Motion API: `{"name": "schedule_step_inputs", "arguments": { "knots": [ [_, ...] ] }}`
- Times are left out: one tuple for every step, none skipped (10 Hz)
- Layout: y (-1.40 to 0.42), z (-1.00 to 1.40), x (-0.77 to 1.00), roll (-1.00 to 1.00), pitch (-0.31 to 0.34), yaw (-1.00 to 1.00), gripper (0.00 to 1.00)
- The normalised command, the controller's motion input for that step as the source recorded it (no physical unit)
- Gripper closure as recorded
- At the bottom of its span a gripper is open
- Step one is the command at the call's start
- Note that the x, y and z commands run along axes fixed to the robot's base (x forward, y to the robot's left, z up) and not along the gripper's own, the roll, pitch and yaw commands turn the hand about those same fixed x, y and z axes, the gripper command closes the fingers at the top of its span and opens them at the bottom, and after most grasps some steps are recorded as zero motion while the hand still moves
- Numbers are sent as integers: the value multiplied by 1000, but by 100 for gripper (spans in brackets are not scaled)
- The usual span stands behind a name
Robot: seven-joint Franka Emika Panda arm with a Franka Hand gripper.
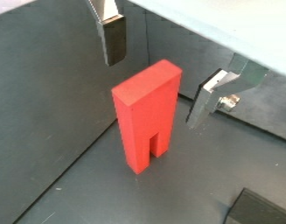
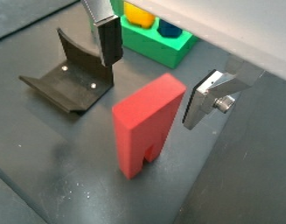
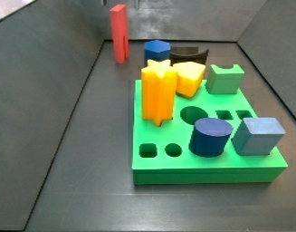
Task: Pick up the double-square object. Move up. Move to above the board. Insert the double-square object.
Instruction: Pick up the double-square object.
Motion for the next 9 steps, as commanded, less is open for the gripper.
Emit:
{"name": "schedule_step_inputs", "arguments": {
  "knots": [
    [46, -477, 0, -83, -70, -123, 0],
    [37, -509, 0, -73, -63, -129, 0],
    [43, -483, 0, -76, -20, -140, 0],
    [34, -291, 0, -43, 0, -103, 0],
    [0, 0, 0, 16, 0, 0, 0],
    [0, 0, 0, 0, 0, 0, 0],
    [0, 0, 0, 0, 0, 0, 100],
    [0, 0, 0, 0, 0, 0, 100],
    [0, 0, 0, 0, 0, 0, 100]
  ]
}}
